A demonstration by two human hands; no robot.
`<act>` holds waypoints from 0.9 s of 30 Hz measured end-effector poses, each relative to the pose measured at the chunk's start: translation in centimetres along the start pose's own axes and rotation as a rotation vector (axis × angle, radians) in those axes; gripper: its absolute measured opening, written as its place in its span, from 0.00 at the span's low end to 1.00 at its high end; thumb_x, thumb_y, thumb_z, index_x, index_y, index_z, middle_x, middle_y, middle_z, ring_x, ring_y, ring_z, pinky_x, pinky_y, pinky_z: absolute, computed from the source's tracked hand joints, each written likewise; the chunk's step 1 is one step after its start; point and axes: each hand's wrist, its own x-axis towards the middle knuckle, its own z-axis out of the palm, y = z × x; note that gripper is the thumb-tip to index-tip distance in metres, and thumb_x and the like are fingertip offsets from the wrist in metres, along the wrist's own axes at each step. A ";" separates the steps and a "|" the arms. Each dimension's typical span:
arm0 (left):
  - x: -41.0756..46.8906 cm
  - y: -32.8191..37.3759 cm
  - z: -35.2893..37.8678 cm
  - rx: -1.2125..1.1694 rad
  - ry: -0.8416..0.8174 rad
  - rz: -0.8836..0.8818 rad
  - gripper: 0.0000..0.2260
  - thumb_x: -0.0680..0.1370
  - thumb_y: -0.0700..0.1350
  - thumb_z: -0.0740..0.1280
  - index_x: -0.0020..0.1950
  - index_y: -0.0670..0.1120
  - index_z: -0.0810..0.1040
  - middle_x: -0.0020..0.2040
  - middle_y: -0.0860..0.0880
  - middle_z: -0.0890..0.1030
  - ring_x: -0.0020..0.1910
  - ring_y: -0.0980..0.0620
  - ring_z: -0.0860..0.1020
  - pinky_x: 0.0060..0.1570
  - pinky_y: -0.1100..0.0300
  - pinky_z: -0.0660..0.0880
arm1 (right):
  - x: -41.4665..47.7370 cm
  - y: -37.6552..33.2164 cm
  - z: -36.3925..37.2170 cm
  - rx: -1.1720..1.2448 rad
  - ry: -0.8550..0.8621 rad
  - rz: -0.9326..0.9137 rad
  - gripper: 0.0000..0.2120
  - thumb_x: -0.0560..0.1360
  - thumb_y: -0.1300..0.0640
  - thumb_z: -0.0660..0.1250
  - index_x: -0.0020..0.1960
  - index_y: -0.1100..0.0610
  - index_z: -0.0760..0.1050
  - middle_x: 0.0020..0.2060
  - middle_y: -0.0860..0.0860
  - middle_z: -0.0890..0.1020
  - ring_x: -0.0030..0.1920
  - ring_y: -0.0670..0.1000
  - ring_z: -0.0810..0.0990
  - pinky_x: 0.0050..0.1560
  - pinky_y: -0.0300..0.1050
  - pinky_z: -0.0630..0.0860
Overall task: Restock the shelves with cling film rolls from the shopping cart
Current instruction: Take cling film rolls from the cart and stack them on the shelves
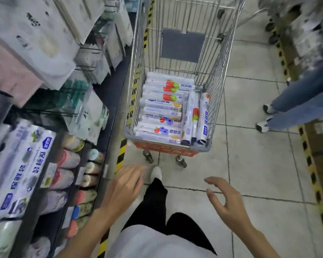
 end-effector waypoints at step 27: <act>28.3 -18.7 23.1 0.371 -0.404 -0.112 0.18 0.62 0.34 0.74 0.50 0.40 0.79 0.44 0.43 0.81 0.45 0.44 0.79 0.48 0.54 0.76 | 48.2 6.8 14.8 -0.696 -0.385 -0.053 0.26 0.75 0.51 0.67 0.68 0.63 0.65 0.65 0.61 0.66 0.66 0.61 0.64 0.62 0.58 0.68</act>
